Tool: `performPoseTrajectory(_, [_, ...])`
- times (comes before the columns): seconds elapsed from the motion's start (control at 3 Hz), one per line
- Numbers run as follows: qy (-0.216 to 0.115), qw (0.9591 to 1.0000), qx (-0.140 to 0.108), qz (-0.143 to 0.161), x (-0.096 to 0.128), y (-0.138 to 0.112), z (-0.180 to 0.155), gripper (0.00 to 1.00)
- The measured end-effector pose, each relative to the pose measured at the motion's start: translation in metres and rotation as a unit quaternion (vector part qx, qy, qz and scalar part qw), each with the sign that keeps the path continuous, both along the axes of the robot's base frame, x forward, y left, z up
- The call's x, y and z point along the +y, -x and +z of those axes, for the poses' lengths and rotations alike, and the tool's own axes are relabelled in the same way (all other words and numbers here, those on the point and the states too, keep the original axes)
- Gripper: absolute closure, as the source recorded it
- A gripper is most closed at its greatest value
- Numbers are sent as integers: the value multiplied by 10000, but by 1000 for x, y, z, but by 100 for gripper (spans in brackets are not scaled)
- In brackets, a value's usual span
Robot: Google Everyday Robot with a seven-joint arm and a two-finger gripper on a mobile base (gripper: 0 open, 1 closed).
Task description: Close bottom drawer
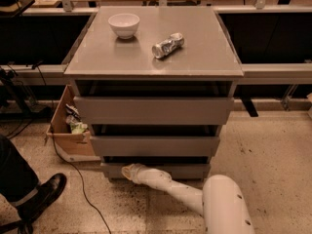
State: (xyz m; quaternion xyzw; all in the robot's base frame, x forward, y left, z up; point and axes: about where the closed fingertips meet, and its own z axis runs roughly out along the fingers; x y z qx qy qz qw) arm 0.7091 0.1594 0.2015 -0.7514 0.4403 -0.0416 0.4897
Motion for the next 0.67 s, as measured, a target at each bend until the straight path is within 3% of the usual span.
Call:
performPoseTrajectory(0.33, [-2,9998,-216,-47,2,-10,6,100])
performPoseTrajectory(0.67, [10,9997,-231,-104,-1,-12,5,100])
